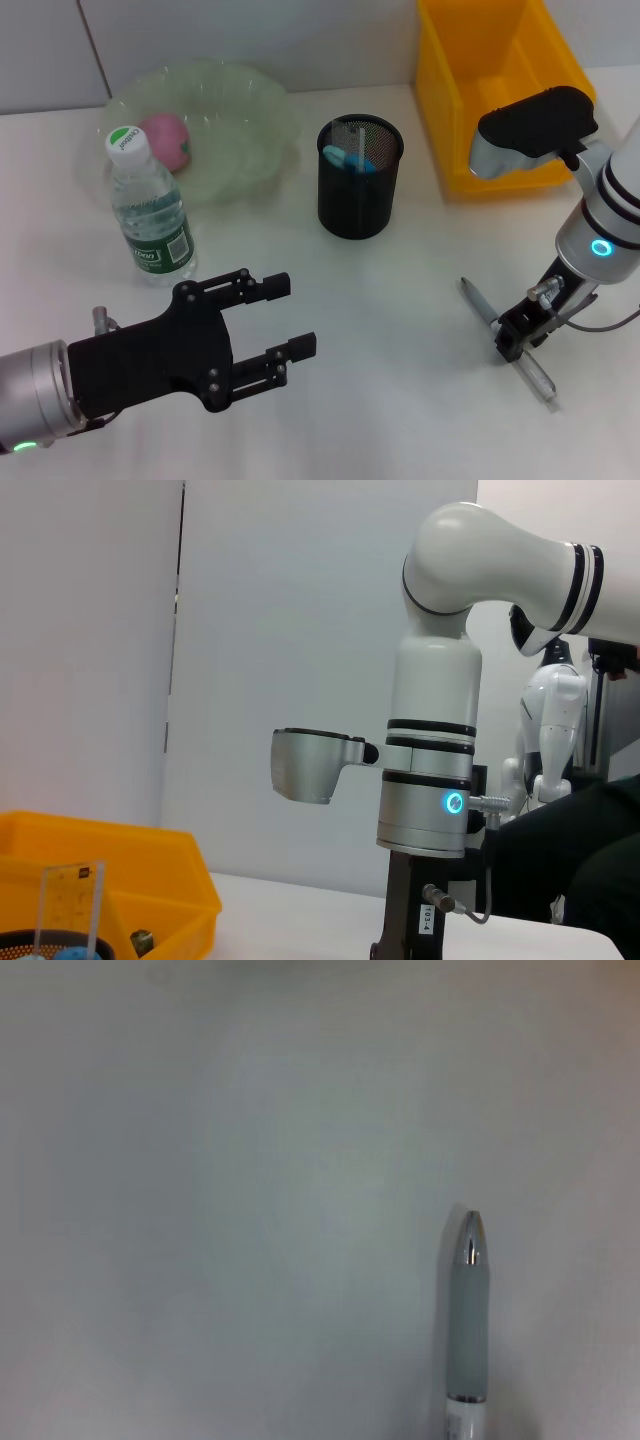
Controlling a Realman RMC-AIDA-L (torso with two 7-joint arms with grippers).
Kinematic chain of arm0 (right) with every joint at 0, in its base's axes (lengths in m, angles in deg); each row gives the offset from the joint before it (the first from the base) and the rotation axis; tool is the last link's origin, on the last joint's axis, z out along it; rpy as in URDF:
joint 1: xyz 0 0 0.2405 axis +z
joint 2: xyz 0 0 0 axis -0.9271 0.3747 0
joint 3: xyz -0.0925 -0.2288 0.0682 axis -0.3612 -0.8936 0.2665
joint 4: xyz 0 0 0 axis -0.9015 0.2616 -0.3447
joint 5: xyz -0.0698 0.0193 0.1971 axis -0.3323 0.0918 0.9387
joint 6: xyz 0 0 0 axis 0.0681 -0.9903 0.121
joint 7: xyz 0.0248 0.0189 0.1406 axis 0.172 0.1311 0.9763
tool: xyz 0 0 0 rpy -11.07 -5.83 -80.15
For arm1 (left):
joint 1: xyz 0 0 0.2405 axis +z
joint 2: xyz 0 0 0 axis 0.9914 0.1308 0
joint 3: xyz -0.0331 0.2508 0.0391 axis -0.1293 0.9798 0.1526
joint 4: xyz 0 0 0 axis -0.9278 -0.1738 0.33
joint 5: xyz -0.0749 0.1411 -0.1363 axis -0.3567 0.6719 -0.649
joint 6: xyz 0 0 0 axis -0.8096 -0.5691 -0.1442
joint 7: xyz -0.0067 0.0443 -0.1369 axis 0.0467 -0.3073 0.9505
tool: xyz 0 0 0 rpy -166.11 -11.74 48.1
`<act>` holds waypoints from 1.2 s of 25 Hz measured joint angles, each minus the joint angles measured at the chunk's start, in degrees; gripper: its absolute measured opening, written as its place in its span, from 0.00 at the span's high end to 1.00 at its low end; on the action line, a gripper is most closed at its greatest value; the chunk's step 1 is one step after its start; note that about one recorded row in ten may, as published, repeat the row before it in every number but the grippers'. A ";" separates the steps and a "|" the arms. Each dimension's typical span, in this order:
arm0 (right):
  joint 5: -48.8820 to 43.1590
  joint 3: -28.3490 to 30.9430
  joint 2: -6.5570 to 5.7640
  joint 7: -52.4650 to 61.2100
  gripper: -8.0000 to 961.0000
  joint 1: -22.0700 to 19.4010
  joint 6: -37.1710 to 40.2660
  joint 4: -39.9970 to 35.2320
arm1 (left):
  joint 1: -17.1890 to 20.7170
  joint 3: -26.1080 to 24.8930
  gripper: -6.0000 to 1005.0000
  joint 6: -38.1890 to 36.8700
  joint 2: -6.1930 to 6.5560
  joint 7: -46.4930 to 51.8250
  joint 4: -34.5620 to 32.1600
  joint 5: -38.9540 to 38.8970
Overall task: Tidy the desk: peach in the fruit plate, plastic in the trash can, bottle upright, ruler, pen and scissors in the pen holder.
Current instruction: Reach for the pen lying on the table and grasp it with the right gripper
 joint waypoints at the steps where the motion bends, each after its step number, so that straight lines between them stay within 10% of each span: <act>1: 0.00 -0.01 0.00 0.00 0.62 0.02 -0.02 0.04 | 0.00 0.00 0.36 0.00 0.00 0.00 0.00 0.00; 30: -0.24 -3.45 -0.01 -0.28 0.77 0.21 0.35 -0.94 | -0.11 -0.46 0.36 0.00 -0.14 0.00 0.01 1.36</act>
